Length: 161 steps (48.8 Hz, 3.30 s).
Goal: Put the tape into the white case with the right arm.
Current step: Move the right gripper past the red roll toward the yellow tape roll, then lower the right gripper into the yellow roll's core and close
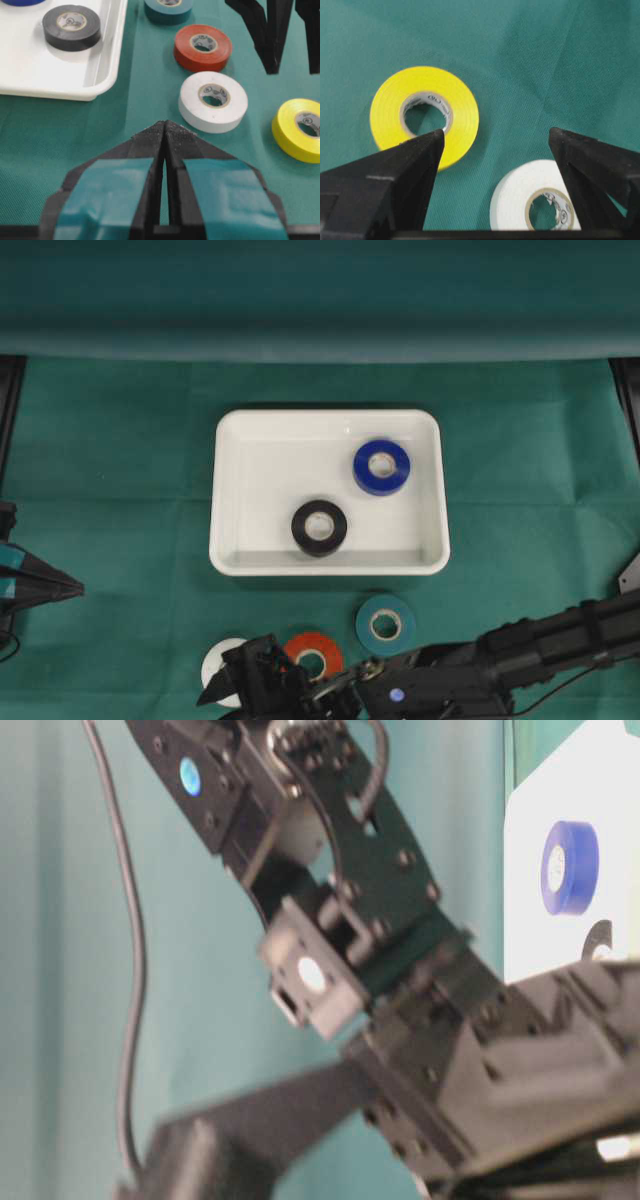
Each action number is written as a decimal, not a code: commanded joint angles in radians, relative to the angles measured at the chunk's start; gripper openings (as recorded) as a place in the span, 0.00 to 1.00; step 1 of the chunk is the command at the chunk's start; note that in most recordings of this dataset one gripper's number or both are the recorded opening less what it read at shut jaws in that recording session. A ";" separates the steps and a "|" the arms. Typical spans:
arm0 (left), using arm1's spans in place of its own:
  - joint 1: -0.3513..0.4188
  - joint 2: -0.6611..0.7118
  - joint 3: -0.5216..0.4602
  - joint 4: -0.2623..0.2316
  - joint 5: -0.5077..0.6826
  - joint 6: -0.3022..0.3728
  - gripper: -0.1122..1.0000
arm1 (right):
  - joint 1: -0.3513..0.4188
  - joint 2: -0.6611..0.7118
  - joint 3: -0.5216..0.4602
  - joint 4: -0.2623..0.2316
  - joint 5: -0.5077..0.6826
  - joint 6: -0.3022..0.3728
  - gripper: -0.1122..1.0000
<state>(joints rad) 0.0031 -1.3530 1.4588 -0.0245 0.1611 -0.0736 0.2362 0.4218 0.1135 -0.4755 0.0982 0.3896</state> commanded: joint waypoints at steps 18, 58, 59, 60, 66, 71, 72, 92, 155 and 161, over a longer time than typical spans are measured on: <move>0.000 0.008 -0.011 -0.002 -0.011 -0.002 0.10 | 0.002 0.025 -0.071 0.002 0.009 0.017 0.61; 0.000 0.008 -0.003 -0.003 -0.017 -0.014 0.10 | -0.017 0.166 -0.141 -0.002 -0.052 0.115 0.60; 0.000 0.008 -0.005 -0.002 -0.017 -0.014 0.10 | -0.017 0.166 -0.141 -0.002 -0.051 0.115 0.60; 0.000 0.008 -0.003 -0.002 -0.017 -0.014 0.10 | -0.017 0.166 -0.141 -0.002 -0.049 0.117 0.59; 0.000 0.008 -0.005 -0.002 -0.017 -0.014 0.10 | -0.018 0.166 -0.141 0.000 -0.035 0.120 0.52; 0.000 0.008 -0.005 -0.002 -0.017 -0.014 0.10 | -0.018 0.166 -0.141 0.000 -0.025 0.117 0.37; 0.000 0.008 -0.005 -0.002 -0.017 -0.014 0.10 | -0.018 0.166 -0.141 0.000 -0.025 0.117 0.33; 0.000 0.008 -0.005 -0.002 -0.017 -0.014 0.10 | -0.017 0.158 -0.141 -0.002 0.017 0.112 0.11; 0.000 0.008 -0.005 -0.002 -0.017 -0.014 0.10 | -0.091 -0.025 -0.137 -0.008 0.244 0.104 0.11; 0.000 0.008 -0.005 -0.002 -0.017 -0.014 0.10 | -0.146 -0.049 -0.120 -0.023 0.253 0.104 0.11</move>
<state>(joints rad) 0.0015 -1.3530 1.4665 -0.0245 0.1549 -0.0874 0.1273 0.4495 -0.0015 -0.4847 0.3482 0.4924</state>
